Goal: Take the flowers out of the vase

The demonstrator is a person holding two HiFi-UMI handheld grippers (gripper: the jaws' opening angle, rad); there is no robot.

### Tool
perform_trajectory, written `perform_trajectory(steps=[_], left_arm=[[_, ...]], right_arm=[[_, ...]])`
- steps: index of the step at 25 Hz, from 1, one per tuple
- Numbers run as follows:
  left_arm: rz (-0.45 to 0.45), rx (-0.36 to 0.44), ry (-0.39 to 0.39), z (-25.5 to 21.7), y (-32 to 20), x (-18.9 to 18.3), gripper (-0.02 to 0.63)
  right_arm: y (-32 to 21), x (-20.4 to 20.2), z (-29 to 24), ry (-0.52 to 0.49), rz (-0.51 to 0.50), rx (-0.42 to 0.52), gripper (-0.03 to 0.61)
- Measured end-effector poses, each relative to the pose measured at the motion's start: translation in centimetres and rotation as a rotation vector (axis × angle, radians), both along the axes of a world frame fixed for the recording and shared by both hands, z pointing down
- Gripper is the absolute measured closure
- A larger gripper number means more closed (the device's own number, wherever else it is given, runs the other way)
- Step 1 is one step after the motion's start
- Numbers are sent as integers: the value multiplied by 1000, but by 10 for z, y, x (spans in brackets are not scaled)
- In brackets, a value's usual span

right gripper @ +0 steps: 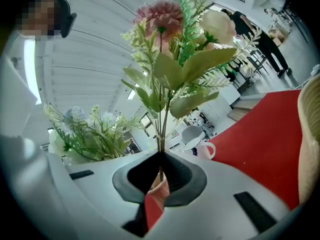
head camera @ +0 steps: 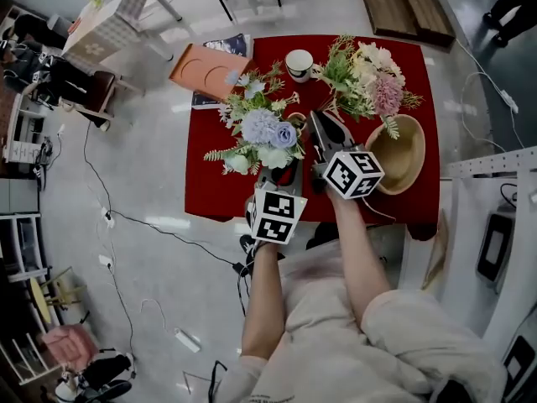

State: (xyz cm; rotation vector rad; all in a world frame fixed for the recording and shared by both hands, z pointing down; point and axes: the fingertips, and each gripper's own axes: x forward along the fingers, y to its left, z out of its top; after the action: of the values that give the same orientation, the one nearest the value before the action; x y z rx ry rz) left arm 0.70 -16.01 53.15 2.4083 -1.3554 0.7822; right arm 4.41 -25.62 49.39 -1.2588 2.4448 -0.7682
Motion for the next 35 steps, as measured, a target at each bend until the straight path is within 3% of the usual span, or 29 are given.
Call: perform_trajectory(steps=[35], left_arm=[[117, 33, -14, -36, 28, 4, 605]], right_arm=[[21, 11, -40, 110, 120, 43, 552]])
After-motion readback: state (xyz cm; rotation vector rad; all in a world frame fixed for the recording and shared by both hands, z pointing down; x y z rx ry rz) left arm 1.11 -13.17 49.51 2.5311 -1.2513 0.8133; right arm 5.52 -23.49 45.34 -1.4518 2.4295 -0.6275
